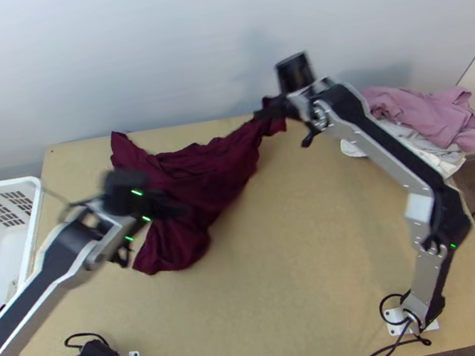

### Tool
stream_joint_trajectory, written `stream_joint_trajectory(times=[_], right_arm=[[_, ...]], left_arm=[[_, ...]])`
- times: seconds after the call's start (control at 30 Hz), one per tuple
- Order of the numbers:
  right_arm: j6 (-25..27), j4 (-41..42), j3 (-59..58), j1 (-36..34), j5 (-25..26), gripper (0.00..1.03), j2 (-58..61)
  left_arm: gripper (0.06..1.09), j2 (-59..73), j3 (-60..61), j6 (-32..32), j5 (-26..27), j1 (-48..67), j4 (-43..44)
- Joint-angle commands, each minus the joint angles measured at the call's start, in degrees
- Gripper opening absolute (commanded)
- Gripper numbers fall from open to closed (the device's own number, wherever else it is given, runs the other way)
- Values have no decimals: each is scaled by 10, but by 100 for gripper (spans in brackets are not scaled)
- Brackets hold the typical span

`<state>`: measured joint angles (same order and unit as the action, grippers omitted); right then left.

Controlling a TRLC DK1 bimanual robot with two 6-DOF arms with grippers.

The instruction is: Fold the t-shirt

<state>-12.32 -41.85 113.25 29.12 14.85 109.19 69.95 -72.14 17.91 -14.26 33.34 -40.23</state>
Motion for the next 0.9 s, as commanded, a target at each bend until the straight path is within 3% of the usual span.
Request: stream_joint_trajectory(times=[0.0,0.23,0.33,0.67,0.87], right_arm=[[9,3,-1,-41,20,3,-86],[27,21,-6,-79,47,3,-182],[42,55,-18,-93,66,3,-230],[137,143,-62,-91,97,3,-385],[205,185,-93,-62,116,3,-473]], left_arm=[[10,-43,-88,-40,40,-151,-35],[10,-37,-208,-75,108,-299,-53],[10,-25,-258,-74,114,-340,-55],[10,-29,-420,-86,116,-350,-62],[10,-52,-503,-98,199,-349,-163]])
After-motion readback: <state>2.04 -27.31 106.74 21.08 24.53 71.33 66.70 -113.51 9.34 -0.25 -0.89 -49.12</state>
